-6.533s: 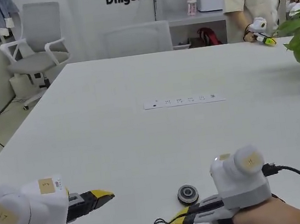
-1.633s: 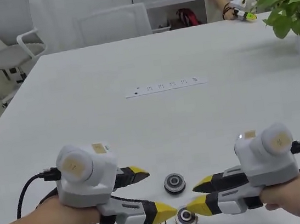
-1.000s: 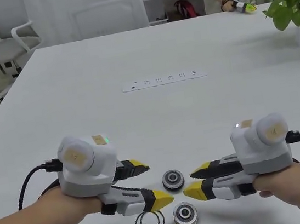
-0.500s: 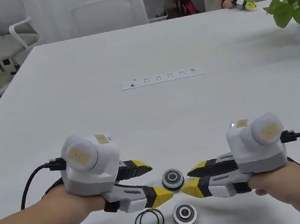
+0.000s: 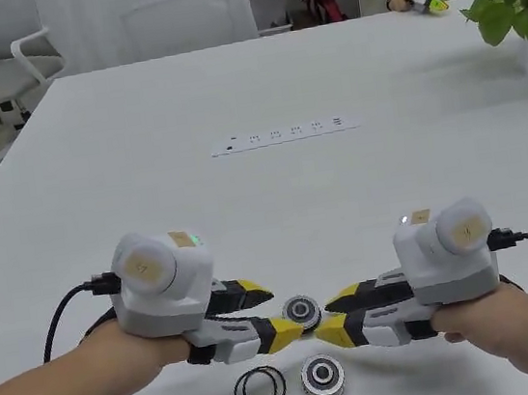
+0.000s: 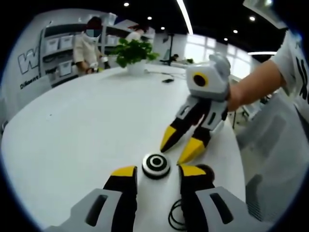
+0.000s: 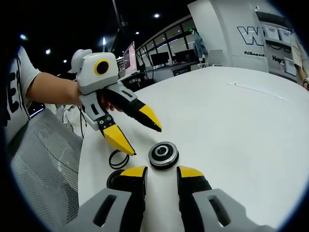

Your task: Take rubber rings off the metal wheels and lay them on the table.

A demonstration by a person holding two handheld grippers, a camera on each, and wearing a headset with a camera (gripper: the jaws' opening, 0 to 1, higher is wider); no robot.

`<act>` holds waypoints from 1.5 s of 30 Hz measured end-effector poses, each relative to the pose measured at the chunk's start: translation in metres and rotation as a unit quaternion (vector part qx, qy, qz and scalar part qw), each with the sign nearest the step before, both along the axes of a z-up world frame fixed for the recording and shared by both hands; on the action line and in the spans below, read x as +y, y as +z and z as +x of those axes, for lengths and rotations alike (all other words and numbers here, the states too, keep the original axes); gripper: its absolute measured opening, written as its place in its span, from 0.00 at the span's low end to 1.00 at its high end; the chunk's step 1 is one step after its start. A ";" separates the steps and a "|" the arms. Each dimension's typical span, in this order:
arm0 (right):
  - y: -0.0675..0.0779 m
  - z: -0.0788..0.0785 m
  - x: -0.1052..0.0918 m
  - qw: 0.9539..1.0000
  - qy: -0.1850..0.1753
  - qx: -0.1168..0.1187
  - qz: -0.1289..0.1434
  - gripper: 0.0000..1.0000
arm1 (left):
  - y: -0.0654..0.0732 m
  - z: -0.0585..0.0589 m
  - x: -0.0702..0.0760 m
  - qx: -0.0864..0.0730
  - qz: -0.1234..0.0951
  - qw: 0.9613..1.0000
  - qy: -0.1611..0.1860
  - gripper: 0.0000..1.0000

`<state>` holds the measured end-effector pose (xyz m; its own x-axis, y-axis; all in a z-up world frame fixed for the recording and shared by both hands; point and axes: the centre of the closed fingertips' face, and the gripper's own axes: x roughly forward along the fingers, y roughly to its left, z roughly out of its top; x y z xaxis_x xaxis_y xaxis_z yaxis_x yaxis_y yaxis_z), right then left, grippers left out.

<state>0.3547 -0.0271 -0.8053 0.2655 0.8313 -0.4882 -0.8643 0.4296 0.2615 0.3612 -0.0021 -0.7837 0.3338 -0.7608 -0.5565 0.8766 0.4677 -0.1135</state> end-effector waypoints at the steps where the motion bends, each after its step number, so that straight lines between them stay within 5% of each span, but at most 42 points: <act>1: 0.000 0.000 0.000 1.000 0.000 0.000 0.000 0.21 | 0.000 0.000 0.000 0.000 0.000 1.000 0.000 0.34; 32: -0.002 0.000 -0.003 1.000 -0.004 0.002 -0.001 0.21 | -0.012 0.005 -0.016 -0.019 0.031 0.999 -0.024 0.16; 38: -0.001 0.001 -0.001 1.000 -0.005 0.002 0.001 0.22 | -0.013 0.007 -0.016 -0.028 0.040 0.999 -0.022 0.14; 40: 0.000 0.002 0.001 1.000 -0.004 0.000 0.002 0.22 | -0.013 0.007 -0.017 -0.041 0.051 0.997 -0.027 0.14; 45: 0.000 0.003 0.006 1.000 -0.004 -0.003 0.002 0.22 | -0.014 0.008 -0.016 -0.037 0.049 0.998 -0.019 0.13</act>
